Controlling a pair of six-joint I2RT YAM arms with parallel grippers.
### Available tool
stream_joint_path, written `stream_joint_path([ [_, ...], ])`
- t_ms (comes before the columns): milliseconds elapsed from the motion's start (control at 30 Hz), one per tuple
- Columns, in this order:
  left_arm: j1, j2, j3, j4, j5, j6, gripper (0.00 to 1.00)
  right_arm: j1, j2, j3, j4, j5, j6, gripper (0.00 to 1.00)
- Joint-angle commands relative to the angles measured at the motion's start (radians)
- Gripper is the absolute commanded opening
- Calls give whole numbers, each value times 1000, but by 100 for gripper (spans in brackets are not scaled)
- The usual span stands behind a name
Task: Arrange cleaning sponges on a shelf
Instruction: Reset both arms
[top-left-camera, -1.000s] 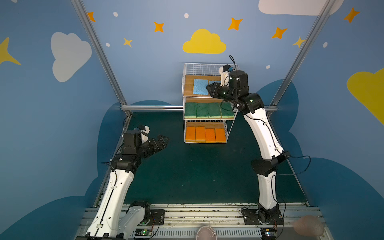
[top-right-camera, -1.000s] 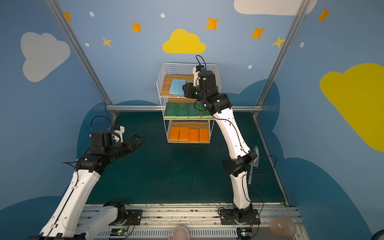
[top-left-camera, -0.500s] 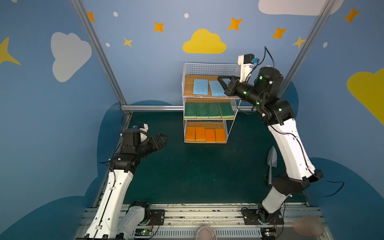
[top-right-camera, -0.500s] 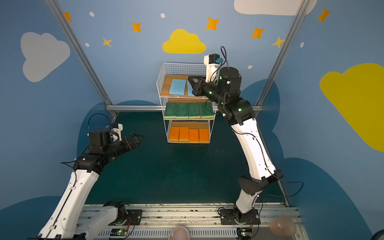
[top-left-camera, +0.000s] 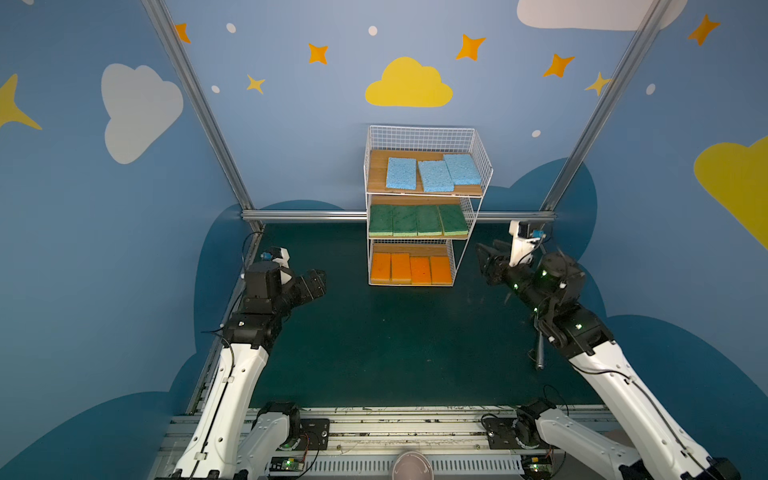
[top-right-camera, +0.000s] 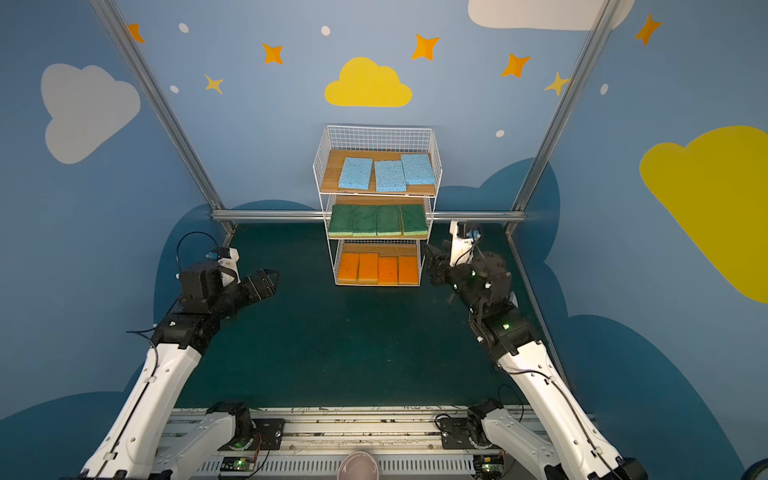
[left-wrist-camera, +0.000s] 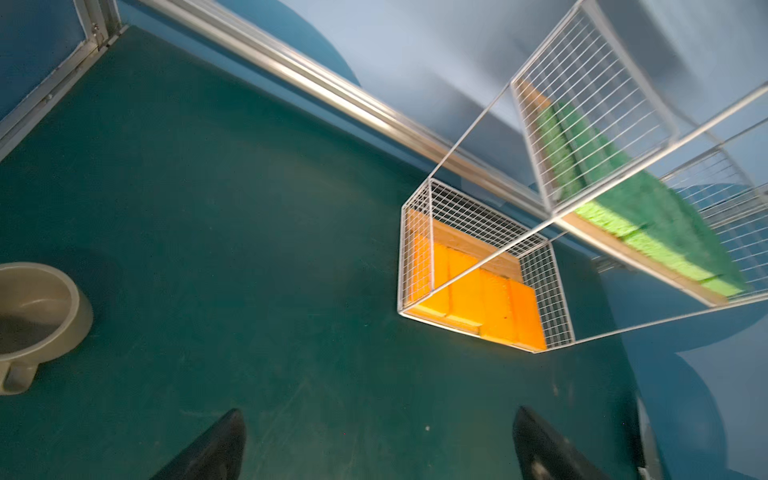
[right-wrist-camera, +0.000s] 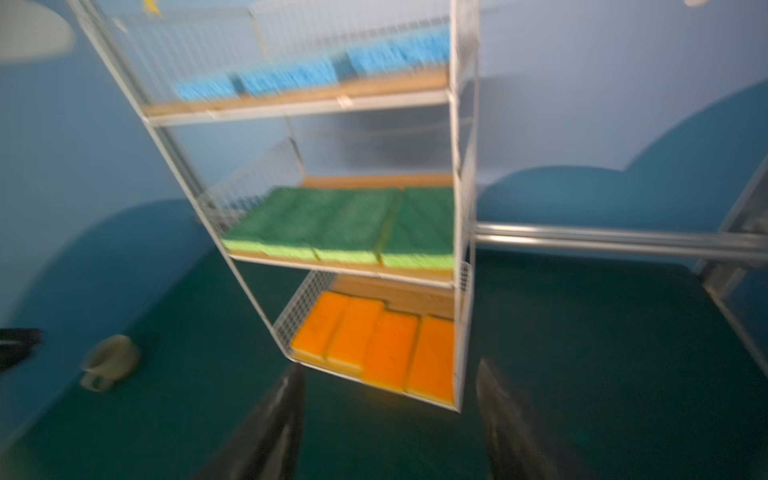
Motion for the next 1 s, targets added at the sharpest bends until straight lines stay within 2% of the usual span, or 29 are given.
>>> stream_joint_path([
  [0,5,3,-145,291,-17,64,100,-21,43,-228,227,235,-126,79],
  [100,5,57,-195,359,-75,144,99,-37,123,-394,443,341,-159,85],
  [133,5,90,-190,350,-87,183,99,-49,154,-409,460,358,-158,87],
  [233,6,197,-167,333,-146,247,100,-84,240,-368,359,395,-139,88],
  [300,8,268,-170,369,-190,271,99,-105,298,-332,319,436,-78,88],
  [467,10,454,-176,509,-218,344,99,-120,432,-377,572,467,-183,89],
  [567,16,536,-180,598,-258,367,100,-151,461,-397,640,425,-142,89],
  [633,22,554,-176,647,-236,390,100,-170,474,-422,699,402,-164,90],
  [700,23,573,-182,721,-204,412,100,-185,442,-443,691,380,-113,90],
  [767,24,588,-176,735,-193,438,100,-218,403,-508,763,310,-92,90],
  [833,25,591,-241,857,-170,445,100,-250,369,-587,869,216,-95,90],
  [967,28,578,-311,973,-111,462,100,-301,356,-636,923,93,-77,90],
])
